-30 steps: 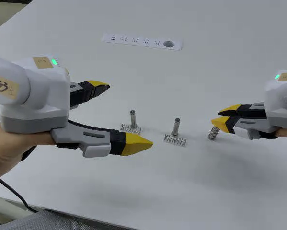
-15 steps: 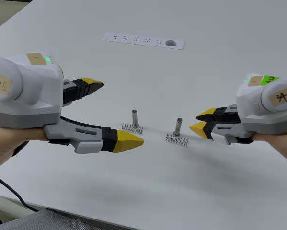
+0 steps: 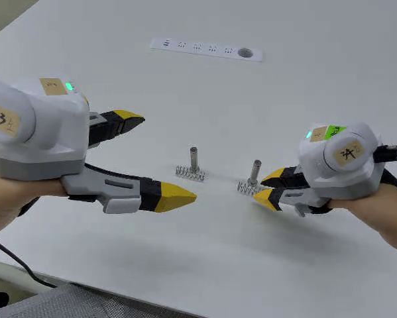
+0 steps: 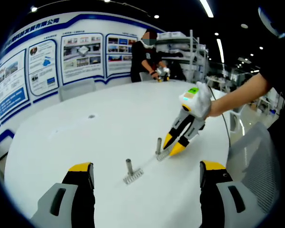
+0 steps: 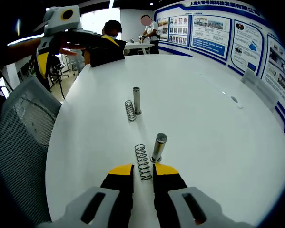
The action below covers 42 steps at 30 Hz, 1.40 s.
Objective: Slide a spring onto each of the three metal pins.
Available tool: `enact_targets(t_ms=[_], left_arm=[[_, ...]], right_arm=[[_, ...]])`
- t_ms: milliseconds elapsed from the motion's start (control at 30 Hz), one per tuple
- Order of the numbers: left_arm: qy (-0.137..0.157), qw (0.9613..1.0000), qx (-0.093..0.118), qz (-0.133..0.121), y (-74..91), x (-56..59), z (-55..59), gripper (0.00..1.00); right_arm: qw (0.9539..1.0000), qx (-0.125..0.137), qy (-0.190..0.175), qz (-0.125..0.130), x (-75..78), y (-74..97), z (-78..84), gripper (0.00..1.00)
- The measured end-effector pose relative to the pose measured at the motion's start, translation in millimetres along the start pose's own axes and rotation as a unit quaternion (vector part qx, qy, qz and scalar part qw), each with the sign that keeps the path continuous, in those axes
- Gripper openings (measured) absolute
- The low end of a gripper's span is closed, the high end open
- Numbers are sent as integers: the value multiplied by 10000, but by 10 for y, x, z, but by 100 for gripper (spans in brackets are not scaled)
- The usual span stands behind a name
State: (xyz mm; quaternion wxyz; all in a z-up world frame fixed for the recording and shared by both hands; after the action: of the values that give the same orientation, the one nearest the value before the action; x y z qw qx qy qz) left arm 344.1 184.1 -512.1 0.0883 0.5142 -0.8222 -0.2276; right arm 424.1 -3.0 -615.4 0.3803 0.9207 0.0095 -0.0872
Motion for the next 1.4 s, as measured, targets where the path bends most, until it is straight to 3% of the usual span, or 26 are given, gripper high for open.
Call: enact_targets(t_ms=[200, 300, 400, 567, 633, 867, 933, 1067, 1300, 1400], left_arm=[[12, 10000, -38, -63, 37, -36, 28, 93], [35, 10000, -37, -48, 39, -28, 34, 93], [101, 9999, 0, 41, 33, 19, 20, 93], [-91, 9999, 44, 112, 21, 106, -26, 92], [-151, 9997, 93, 150, 30, 135, -60, 92], [-423, 9987, 83, 275, 34, 247, -103, 88], [-512, 9976, 30, 457, 49, 335, -111, 85], [-646, 9959, 113, 626, 72, 477, -179, 83], [-712, 9944, 391, 675, 66, 590, -333, 73], [-854, 9927, 345, 778, 48, 661, -351, 71]], right_arm=[[9998, -203, 0, -25, 16, -18, 77, 14], [9999, -74, -59, -97, 6, -10, 89, 12], [9994, 143, -291, -103, 14, -12, 108, 11], [10000, -29, -2, -72, -50, -9, 100, 11], [9999, -16, -42, -112, -85, 16, 94, 10], [9993, 236, 201, -198, -276, 308, -137, 10], [9980, 228, 523, -260, -345, 422, -244, 10], [9959, 290, 764, -387, -501, 627, -429, 10], [9897, 294, 1279, -574, -808, 873, -693, 10], [9828, 151, 1739, -610, -905, 922, -773, 10]])
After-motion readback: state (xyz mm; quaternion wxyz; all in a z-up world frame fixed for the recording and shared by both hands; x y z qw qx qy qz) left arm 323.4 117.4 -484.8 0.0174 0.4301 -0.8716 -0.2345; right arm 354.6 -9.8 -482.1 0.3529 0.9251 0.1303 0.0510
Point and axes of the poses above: the centre of the closed fingertips' face, and the gripper's own axes: y roughly backward along the fingers, x roughly to its right, z roughly out of its underside, the point moved 6 cm from there along y, roughly backward along the fingers, and after that the axes turned 15 degrees about -z, right-handed, at the moved point
